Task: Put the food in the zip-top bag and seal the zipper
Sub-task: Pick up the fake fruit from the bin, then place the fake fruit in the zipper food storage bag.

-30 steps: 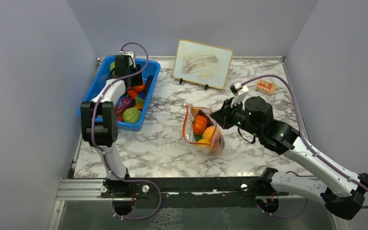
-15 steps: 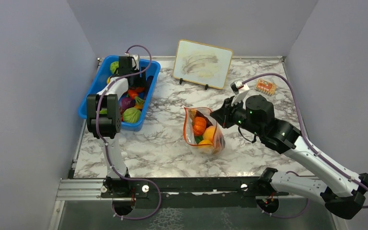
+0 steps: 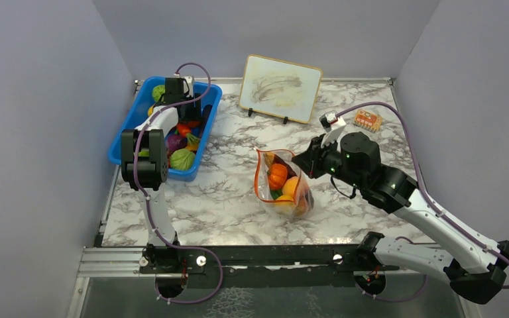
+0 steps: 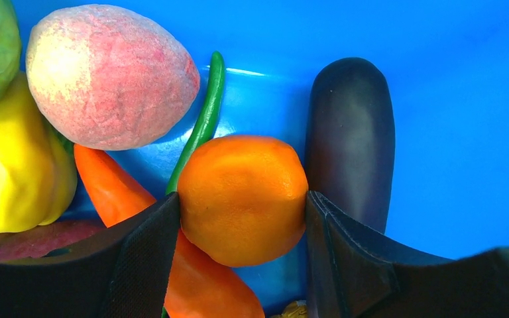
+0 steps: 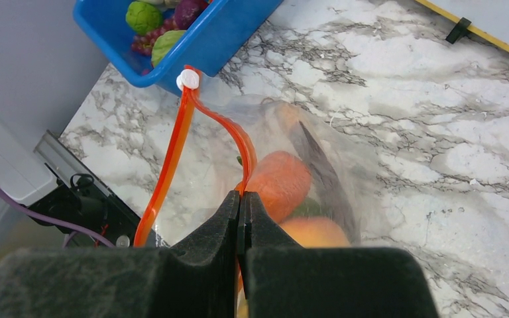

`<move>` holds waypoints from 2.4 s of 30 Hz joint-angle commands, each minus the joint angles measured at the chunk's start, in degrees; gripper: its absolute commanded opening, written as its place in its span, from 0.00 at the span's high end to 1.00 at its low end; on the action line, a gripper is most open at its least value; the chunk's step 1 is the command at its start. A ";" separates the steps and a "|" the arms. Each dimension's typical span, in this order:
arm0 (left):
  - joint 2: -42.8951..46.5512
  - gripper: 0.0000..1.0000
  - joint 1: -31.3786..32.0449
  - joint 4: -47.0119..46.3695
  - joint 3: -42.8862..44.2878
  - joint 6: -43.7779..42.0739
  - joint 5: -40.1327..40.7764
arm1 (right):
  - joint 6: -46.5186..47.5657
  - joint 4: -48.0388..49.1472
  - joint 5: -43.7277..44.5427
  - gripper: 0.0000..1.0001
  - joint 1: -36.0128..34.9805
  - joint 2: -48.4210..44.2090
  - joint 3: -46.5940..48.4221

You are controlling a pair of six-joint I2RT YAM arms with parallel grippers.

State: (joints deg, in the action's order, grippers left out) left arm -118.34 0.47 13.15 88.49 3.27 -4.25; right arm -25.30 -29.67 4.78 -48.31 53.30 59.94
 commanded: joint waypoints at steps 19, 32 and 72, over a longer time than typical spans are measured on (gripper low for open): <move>18.57 0.61 0.70 3.25 -5.85 4.23 -3.15 | -2.53 4.46 0.65 0.99 -0.29 -3.05 -1.90; 35.80 0.62 8.81 -1.25 -17.36 7.98 -27.03 | -3.18 5.85 1.30 0.99 -0.29 -3.10 -2.81; 51.76 0.64 39.69 -10.58 -32.98 20.45 -39.66 | -5.01 8.06 2.10 0.99 -0.29 -1.22 -2.90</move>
State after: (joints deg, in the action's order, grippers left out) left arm -65.19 38.79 4.40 56.45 25.15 -44.03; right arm -29.56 -25.65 5.37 -48.31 52.86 56.14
